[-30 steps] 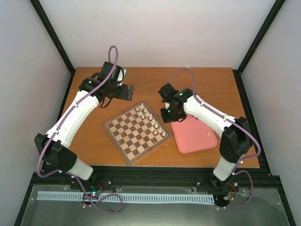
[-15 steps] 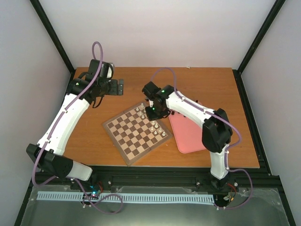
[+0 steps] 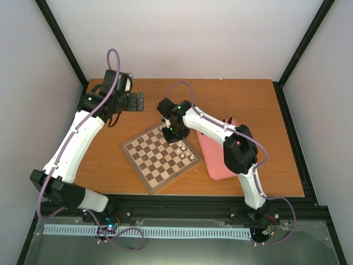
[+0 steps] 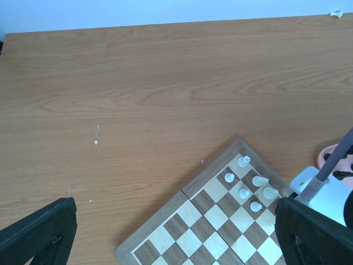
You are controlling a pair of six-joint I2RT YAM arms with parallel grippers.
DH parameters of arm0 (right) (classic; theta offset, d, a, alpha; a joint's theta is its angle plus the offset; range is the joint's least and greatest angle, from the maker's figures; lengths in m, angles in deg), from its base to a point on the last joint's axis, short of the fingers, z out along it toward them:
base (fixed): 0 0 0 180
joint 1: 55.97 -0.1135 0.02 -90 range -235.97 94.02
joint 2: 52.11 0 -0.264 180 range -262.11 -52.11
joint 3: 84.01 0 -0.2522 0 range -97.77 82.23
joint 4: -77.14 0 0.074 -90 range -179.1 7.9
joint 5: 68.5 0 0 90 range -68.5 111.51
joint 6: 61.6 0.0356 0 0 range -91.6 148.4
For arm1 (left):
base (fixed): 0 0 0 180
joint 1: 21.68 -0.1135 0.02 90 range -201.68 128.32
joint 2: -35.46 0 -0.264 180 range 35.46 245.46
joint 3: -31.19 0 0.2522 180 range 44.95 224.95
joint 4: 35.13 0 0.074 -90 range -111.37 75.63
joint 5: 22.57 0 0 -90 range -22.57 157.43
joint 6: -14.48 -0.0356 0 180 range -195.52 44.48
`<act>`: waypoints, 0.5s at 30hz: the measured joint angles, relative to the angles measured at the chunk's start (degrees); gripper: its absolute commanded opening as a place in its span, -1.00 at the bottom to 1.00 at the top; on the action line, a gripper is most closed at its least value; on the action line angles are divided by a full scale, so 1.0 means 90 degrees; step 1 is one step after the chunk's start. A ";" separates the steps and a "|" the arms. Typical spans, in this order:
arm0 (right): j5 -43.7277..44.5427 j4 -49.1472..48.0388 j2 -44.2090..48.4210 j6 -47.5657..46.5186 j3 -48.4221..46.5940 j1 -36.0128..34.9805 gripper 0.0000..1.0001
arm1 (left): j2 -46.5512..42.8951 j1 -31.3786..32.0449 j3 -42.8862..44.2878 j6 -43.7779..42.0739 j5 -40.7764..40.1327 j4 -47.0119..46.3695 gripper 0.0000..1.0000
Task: Set up the chess pieces on the board
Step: Place the chess piece on the chessboard.
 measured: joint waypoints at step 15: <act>0.0257 0.0432 -0.0447 -0.0029 -0.0240 -0.0005 -0.94 | 0.0000 0.0000 0.0000 0.0000 -0.0085 0.0000 0.99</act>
